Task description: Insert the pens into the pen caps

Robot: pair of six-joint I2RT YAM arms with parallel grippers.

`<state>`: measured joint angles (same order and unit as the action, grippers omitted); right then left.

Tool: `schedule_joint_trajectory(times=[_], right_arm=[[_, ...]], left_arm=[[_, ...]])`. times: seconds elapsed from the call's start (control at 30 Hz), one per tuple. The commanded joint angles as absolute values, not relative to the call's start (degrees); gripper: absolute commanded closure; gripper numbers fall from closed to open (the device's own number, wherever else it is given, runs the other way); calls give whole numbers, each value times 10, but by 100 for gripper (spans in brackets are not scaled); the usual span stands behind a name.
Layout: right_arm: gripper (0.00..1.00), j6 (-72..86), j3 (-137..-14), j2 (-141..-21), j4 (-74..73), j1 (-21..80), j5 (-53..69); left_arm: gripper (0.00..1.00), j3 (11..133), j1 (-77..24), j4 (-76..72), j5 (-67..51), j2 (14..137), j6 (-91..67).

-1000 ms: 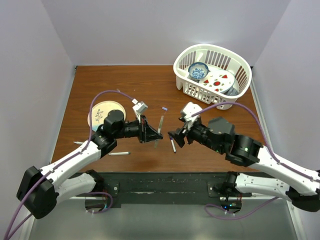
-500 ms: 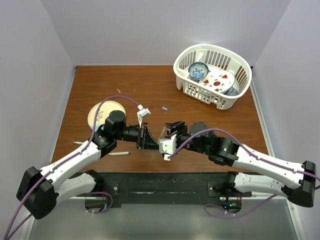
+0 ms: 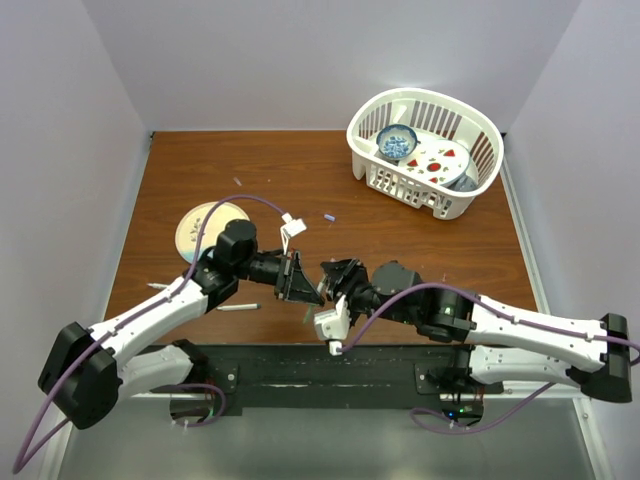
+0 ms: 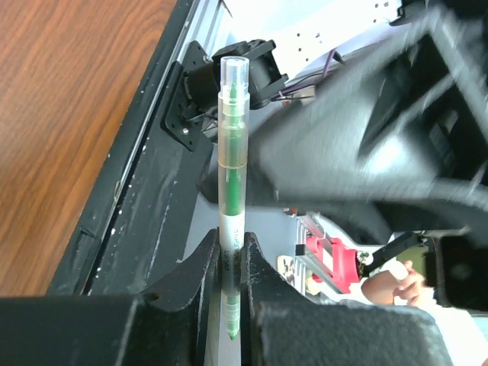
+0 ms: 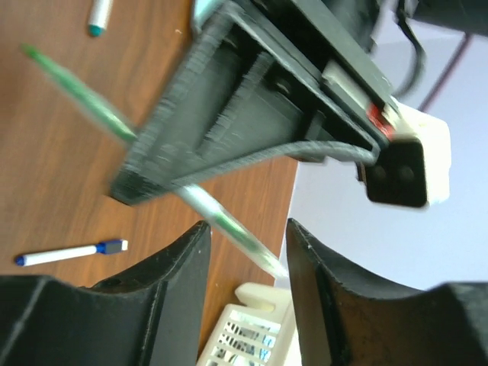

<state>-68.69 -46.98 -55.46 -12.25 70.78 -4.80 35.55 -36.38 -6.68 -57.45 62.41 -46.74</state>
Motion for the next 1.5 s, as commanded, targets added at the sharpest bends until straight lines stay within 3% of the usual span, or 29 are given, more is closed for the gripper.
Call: schedule_joint_trajectory(times=[0.0, 0.27, 0.47, 0.7, 0.8, 0.9, 0.93, 0.97, 1.07, 1.17, 1.27, 1.47], right_arm=[[54, -712, -468, -557, -144, 754, -109], [63, -722, -443, -581, -134, 785, -163], [63, -751, -424, -586, -79, 785, -189], [73, -766, -431, -613, -72, 785, -200], [83, -779, -425, -626, -57, 784, -207], [100, -768, -432, -640, -65, 783, -211], [100, -762, -434, -642, -67, 784, -210], [100, -755, -434, -641, -67, 784, -203], [100, -736, -415, -621, -39, 783, -166], [100, -716, -400, -606, -19, 783, -145], [100, -689, -387, -601, -17, 783, -130], [100, -543, -323, -549, 72, 784, -63]], left_arm=[[100, 383, -357, -109, -599, 630, -512], [100, 383, -356, -140, -627, 629, -546], [100, 399, -356, -88, -631, 621, -521], [100, 389, -356, -109, -638, 610, -543], [100, 385, -357, -126, -649, 604, -552], [99, 390, -356, -121, -650, 601, -555], [91, 393, -355, -116, -648, 599, -554], [74, 397, -356, -109, -643, 599, -544], [48, 431, -355, -54, -613, 598, -498], [32, 492, -351, 37, -559, 606, -434], [24, 557, -341, 103, -486, 622, -387], [23, 638, -308, 158, -261, 644, -353]])
